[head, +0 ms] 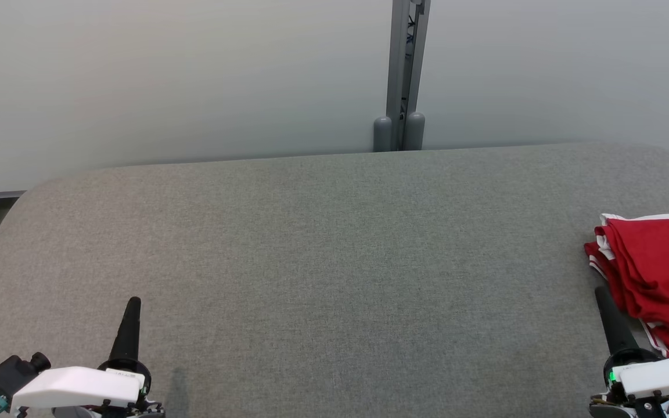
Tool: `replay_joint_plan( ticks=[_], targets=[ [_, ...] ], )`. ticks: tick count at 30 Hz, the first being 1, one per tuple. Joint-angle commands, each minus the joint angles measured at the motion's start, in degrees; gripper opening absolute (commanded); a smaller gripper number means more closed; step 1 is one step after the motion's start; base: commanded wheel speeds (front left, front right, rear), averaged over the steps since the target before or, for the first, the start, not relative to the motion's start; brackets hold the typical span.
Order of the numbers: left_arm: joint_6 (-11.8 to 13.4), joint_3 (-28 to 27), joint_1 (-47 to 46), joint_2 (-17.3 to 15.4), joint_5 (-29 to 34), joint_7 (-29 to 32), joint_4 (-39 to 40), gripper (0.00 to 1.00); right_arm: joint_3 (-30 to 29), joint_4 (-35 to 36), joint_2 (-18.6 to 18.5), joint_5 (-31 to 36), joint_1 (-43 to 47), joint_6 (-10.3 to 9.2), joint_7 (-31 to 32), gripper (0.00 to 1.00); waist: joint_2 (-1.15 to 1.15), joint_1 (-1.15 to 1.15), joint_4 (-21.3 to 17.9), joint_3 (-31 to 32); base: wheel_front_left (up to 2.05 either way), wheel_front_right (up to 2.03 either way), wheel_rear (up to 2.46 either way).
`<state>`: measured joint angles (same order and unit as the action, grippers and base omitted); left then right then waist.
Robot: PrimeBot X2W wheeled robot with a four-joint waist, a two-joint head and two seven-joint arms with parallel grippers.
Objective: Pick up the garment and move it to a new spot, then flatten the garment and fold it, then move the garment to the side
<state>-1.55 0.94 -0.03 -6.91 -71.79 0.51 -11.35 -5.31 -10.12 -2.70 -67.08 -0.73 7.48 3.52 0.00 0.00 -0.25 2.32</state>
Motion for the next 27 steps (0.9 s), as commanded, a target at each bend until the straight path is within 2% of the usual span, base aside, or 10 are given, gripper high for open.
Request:
replay_joint_plan(
  ticks=[1, 27],
  targets=[
    [-0.80, -0.75, -1.78, -0.17, -1.53, 0.34, 0.18, 0.00, -0.35, 0.12, -0.36, -1.75, -1.59, 0.02, 0.38, 0.00, 0.00, 0.00, 0.01, -0.08, 0.00, 0.00, 0.00],
    [-3.85, -4.19, -4.70, 1.85, -12.76, 3.21, -1.42, 0.00, -0.91, -2.23, -0.35, -15.07, -3.94, 0.02, 1.95, 0.00, 0.00, 0.00, 0.13, -1.30, 0.00, 0.00, 0.00]
  ],
)
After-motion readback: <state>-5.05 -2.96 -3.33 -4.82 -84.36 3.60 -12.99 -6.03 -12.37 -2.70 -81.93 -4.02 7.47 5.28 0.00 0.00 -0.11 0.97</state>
